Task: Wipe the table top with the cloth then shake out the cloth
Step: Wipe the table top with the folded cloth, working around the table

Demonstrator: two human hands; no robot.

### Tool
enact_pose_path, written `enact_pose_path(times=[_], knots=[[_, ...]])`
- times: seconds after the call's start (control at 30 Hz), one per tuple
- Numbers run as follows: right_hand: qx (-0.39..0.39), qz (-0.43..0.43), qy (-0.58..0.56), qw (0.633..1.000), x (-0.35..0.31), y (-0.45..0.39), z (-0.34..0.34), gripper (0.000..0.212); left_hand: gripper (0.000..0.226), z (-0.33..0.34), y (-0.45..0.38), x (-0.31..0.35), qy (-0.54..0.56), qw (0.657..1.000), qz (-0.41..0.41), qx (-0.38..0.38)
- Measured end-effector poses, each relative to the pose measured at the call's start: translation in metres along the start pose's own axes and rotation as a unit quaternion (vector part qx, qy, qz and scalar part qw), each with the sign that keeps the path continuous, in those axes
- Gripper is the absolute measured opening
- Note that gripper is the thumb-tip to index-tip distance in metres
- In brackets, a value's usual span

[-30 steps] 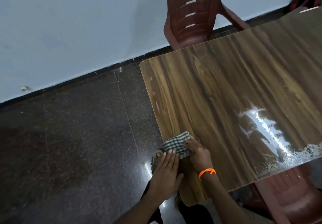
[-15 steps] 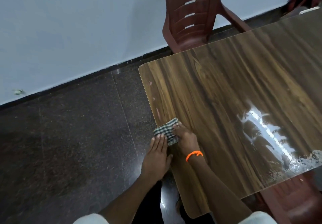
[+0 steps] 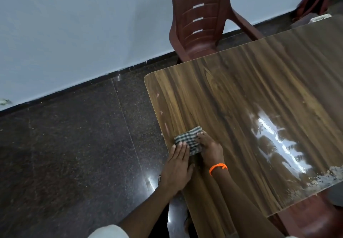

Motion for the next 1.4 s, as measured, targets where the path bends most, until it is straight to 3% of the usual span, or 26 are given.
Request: enact_pose_path(times=[0.23,0.47,0.6,0.8,0.97,1.13,1.27,1.4], knots=[[-0.038,-0.02,-0.016,0.999,-0.035,-0.058,0.045,0.035,0.071,-0.028,-0.025,-0.055,0.009,0.998,-0.054,0.029],[-0.107,-0.081,-0.018,0.991,-0.045,-0.02,0.052,0.038,0.072,-0.013,0.019,-0.05,0.003,0.999,-0.025,0.024],[-0.06,-0.039,-0.016,0.997,-0.015,-0.013,0.028,0.046,0.072,-0.018,0.006,-0.027,0.006,1.0,0.007,0.027],[0.031,0.028,-0.022,0.999,0.002,-0.065,0.012,0.04,0.065,-0.045,-0.061,-0.024,0.006,0.999,0.01,0.04],[0.02,0.017,-0.045,0.999,-0.01,-0.106,0.045,0.039,0.065,-0.06,-0.089,-0.07,0.026,0.996,-0.048,0.065],[0.021,0.015,-0.063,0.998,-0.048,-0.095,0.059,0.038,0.073,-0.053,-0.065,-0.087,0.035,0.992,-0.106,0.059],[-0.011,-0.032,-0.056,0.998,-0.042,-0.066,0.054,0.046,0.077,-0.034,-0.033,-0.073,0.015,0.997,-0.059,0.041],[0.017,-0.002,-0.038,0.999,-0.016,-0.055,0.033,0.051,0.075,-0.033,-0.044,-0.051,0.003,0.999,-0.011,0.037]])
Point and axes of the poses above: each hand's wrist, its own y-axis away from the middle knuckle, its own z-axis out of the palm, x = y × z, the point moved 10 cm from there along -y, towards the middle knuckle, and after that the axes turned 15 degrees about -z, right-handed, at the moved point
